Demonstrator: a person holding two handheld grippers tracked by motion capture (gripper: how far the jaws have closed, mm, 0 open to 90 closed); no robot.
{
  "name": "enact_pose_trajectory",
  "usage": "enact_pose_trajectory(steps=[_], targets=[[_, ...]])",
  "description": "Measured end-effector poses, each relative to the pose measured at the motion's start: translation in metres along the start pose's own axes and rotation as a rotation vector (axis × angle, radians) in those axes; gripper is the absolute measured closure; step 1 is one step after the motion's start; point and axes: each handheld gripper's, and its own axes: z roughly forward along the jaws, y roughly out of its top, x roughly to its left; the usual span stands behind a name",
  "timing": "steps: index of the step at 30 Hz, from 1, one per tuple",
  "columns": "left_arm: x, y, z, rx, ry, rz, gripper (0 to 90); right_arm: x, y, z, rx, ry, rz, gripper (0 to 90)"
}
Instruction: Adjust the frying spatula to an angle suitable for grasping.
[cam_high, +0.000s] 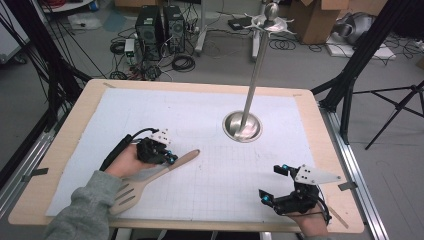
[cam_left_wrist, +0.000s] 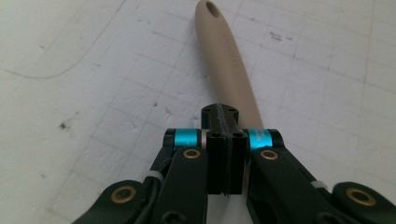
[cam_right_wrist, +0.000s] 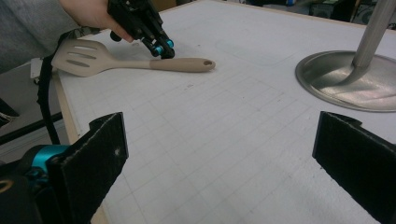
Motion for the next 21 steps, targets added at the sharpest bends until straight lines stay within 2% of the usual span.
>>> enact_pose_trajectory(steps=[5,13,17,21], targets=[[-0.003,0.005,0.002,0.011,0.014,0.007,89.6,0.000,0.000,-0.001,0.001,0.001,0.004,2.2],[-0.009,0.007,0.010,0.013,-0.015,0.033,89.5,-0.001,-0.001,-0.001,0.005,0.001,0.006,2.2],[-0.008,0.007,0.006,-0.006,-0.001,0.023,89.5,-0.001,-0.001,0.000,0.002,0.001,-0.001,2.2],[-0.008,0.004,-0.010,-0.084,0.012,-0.002,89.5,0.000,0.000,-0.001,0.001,0.005,0.004,2.2]])
